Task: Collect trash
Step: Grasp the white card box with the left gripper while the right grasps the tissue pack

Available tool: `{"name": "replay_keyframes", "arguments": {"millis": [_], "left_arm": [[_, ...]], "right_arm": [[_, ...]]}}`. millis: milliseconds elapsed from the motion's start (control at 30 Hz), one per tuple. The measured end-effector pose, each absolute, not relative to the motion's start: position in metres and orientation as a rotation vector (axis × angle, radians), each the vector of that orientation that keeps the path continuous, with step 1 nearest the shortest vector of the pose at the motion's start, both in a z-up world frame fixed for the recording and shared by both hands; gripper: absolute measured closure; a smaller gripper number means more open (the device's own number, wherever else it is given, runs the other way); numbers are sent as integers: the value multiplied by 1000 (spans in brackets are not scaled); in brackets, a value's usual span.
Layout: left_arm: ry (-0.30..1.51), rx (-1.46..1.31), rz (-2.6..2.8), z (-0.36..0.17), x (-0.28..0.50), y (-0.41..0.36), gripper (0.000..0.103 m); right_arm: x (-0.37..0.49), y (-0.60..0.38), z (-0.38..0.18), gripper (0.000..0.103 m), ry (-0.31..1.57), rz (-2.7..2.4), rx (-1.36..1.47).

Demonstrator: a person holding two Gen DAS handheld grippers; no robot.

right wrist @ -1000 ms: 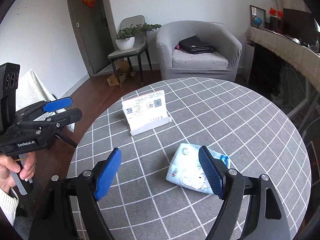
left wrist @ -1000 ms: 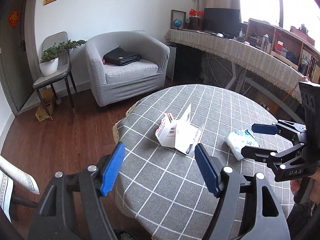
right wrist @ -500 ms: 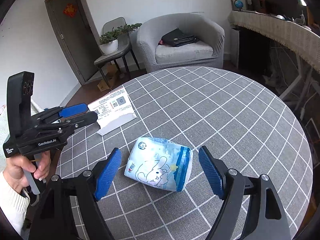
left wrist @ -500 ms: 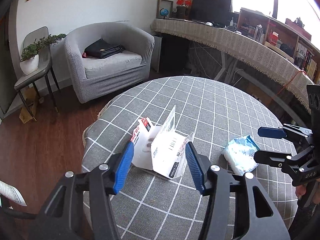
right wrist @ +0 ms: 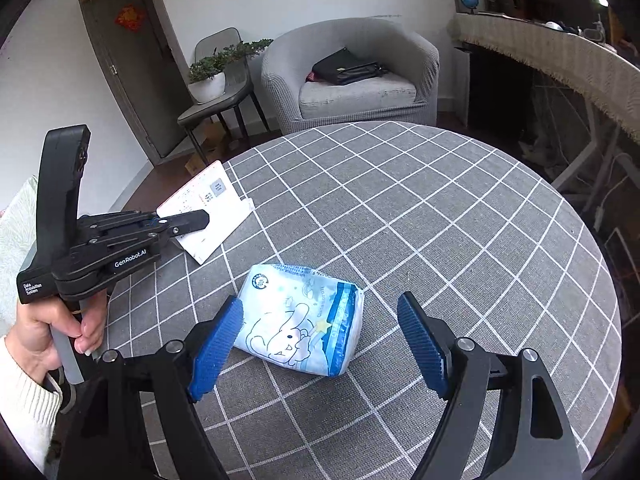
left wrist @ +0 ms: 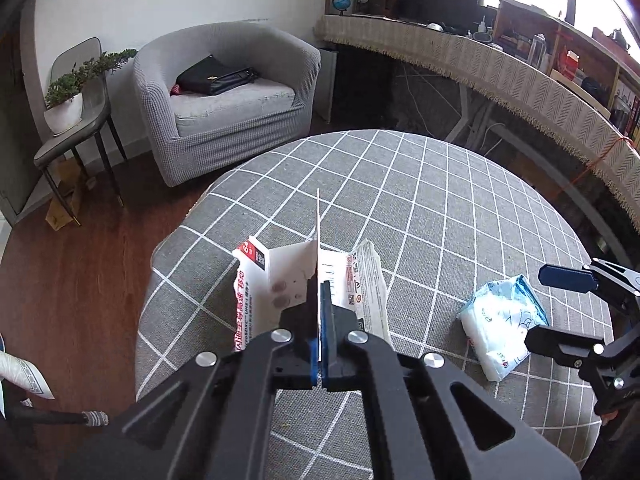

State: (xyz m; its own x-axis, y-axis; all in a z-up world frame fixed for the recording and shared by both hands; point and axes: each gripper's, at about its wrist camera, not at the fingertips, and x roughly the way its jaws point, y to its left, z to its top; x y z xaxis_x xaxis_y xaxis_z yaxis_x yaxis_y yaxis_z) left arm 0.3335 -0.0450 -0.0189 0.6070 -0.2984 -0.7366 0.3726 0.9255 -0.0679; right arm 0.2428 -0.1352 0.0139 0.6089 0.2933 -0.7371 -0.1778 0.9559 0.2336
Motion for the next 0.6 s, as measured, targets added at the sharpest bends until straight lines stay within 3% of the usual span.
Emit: {"name": "replay_keyframes", "arguments": {"millis": [433,600], "left_arm": [[799,31,-348,16,291,-38,102],[807,28,-334,17,279,-34,102]], "right_arm": [[249,-113,0,22,951,246,59],[253,-107,-1,16,958,252,71]]}}
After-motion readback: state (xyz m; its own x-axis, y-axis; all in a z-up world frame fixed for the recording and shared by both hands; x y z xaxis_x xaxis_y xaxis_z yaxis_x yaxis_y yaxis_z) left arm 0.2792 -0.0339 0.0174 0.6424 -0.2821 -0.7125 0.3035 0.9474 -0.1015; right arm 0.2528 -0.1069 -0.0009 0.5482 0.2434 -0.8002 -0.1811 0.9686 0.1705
